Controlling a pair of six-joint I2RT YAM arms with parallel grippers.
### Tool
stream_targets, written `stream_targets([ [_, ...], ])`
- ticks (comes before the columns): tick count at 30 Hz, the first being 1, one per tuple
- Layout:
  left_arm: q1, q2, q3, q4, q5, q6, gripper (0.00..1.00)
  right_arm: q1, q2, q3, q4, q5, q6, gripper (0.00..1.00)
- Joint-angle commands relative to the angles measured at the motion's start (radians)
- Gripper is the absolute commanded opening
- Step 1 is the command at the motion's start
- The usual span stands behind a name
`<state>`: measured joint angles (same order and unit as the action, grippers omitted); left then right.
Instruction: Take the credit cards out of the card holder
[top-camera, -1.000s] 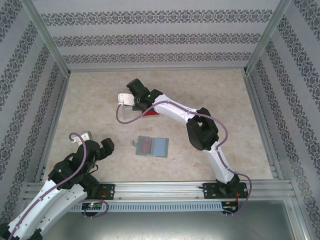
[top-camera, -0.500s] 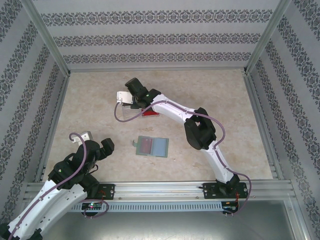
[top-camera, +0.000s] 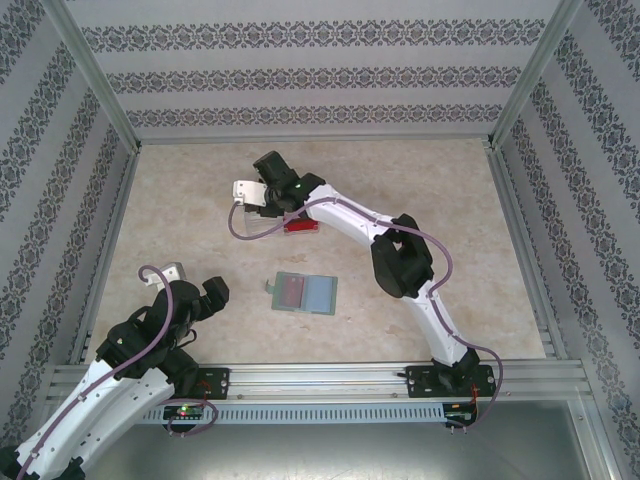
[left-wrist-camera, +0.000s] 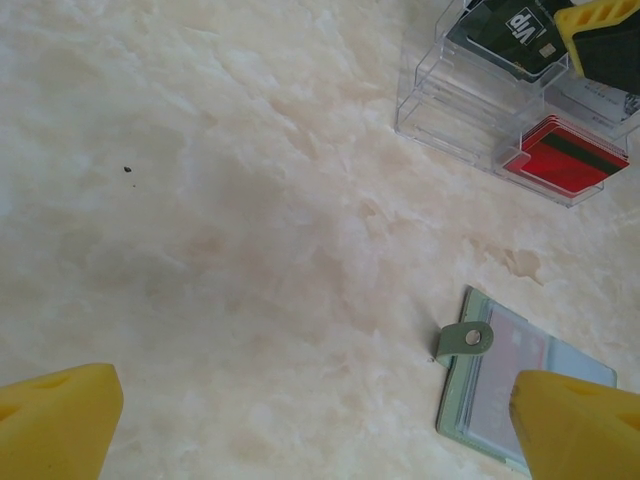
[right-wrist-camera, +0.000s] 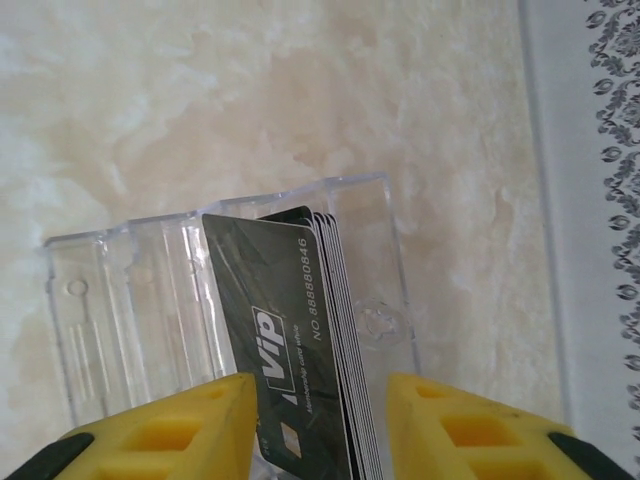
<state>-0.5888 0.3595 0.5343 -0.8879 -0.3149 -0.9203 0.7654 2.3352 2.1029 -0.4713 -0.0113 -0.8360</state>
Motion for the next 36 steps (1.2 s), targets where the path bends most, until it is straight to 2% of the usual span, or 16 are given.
stream_targets([
  [1, 0.003, -0.011, -0.009, 0.004, 0.007, 0.024, 1.0, -0.017, -0.008, 0.06, -0.04, -0.092, 0.032, 0.38],
  [11, 0.002, -0.001, -0.015, 0.025, 0.014, 0.031, 1.0, -0.015, 0.022, 0.091, -0.041, -0.095, 0.055, 0.34],
  [18, 0.003, 0.07, 0.007, 0.107, 0.068, 0.073, 1.0, -0.017, -0.195, -0.153, 0.1, -0.159, 0.204, 0.41],
  [23, 0.003, 0.199, 0.068, 0.159, 0.12, 0.122, 1.0, -0.015, -0.351, -0.324, 0.173, -0.174, 0.266, 0.42],
  [29, 0.002, 0.407, 0.212, 0.129, 0.16, 0.197, 0.94, -0.021, -0.482, -0.506, 0.262, -0.157, 0.323, 0.43],
  [33, 0.01, 0.566, 0.341, 0.086, 0.167, 0.314, 0.89, -0.025, -0.536, -0.591, 0.343, -0.129, 0.379, 0.43],
  [36, 0.024, 0.696, 0.489, 0.018, 0.165, 0.416, 0.87, -0.042, -0.582, -0.618, 0.345, -0.098, 0.509, 0.42],
])
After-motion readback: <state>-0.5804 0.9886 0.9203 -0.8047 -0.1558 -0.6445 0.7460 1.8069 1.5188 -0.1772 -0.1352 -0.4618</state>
